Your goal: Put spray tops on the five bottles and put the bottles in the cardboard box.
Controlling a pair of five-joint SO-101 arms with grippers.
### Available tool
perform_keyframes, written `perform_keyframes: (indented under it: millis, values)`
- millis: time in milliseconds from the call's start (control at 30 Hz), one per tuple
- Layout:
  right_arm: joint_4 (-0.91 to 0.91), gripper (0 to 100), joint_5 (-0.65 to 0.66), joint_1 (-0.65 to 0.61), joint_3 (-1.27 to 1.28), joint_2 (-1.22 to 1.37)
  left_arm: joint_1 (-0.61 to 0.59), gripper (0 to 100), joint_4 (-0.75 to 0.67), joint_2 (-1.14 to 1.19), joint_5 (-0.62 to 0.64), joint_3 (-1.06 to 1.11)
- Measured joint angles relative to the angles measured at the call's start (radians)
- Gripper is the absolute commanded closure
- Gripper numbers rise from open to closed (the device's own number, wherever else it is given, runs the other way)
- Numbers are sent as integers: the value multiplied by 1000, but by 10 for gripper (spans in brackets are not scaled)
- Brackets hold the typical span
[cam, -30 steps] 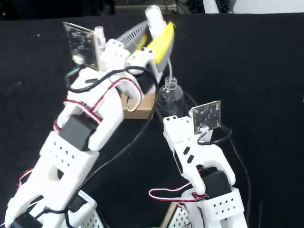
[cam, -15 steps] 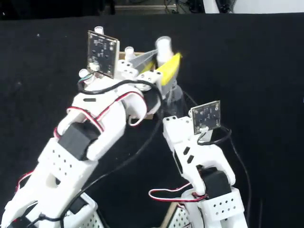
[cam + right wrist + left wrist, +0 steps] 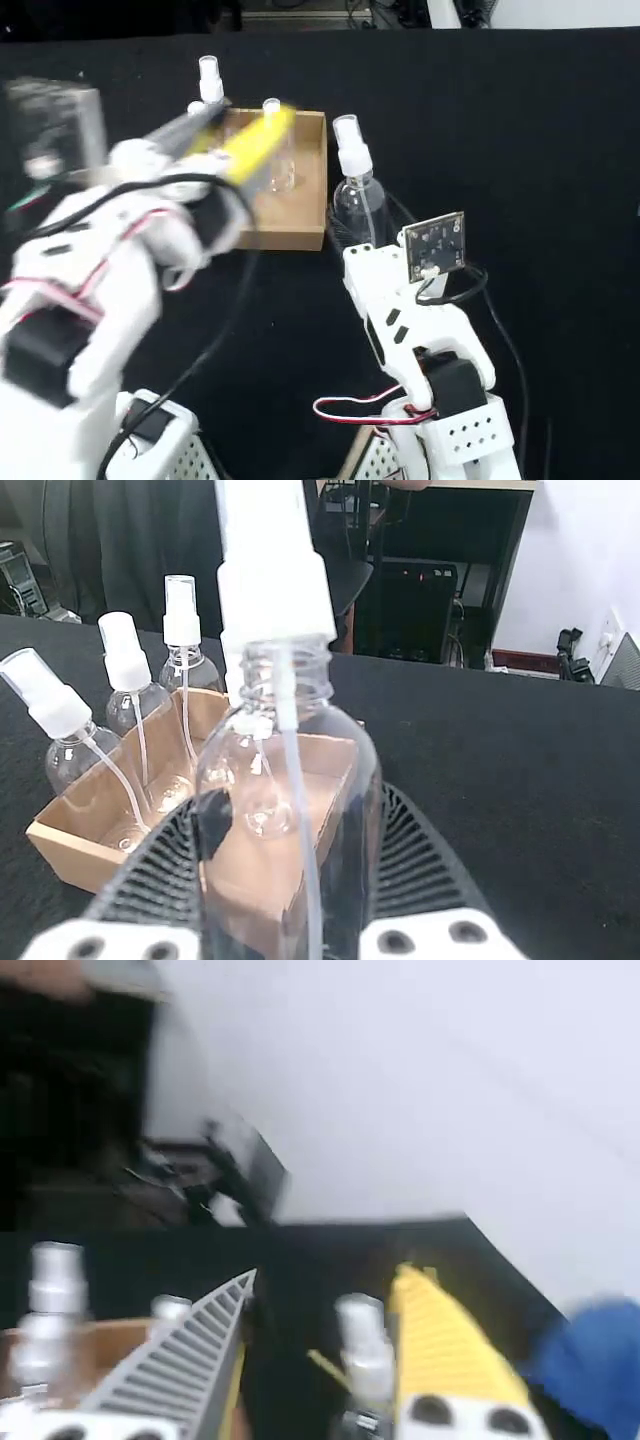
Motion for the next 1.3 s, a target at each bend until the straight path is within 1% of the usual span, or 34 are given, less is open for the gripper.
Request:
perform_keyframes:
  millis: [100, 200, 267, 300, 367, 433, 567, 733, 867, 1000, 1300]
  values:
    - [0, 988, 0, 5, 0, 0, -181, 855, 38, -49, 2, 18]
    - [-6, 988, 0, 66, 0, 0, -413, 858, 37, -94, 2, 133]
    - [-17, 988, 0, 140, -3, 0, -557, 858, -17, -100, 2, 256]
    - [-29, 988, 0, 181, -9, 0, -608, 858, -60, -101, 2, 330]
    - [-61, 988, 0, 269, -28, 0, -669, 859, -164, -103, 2, 489]
    - [-117, 988, 0, 348, -32, 0, -692, 859, -279, -107, -2, 644]
    - [-245, 988, 5, 483, -43, 57, -695, 859, -532, -112, -2, 945]
    - [-434, 988, 60, 601, -63, 308, -697, 859, -822, -132, -2, 1238]
    - [-643, 988, 69, 683, -68, 568, -697, 859, -987, -135, -2, 1376]
    - [-878, 988, 69, 761, -68, 813, -697, 859, -1060, -135, -2, 1452]
    - [-1410, 984, 69, 878, -68, 1304, -697, 859, -1077, -135, -2, 1467]
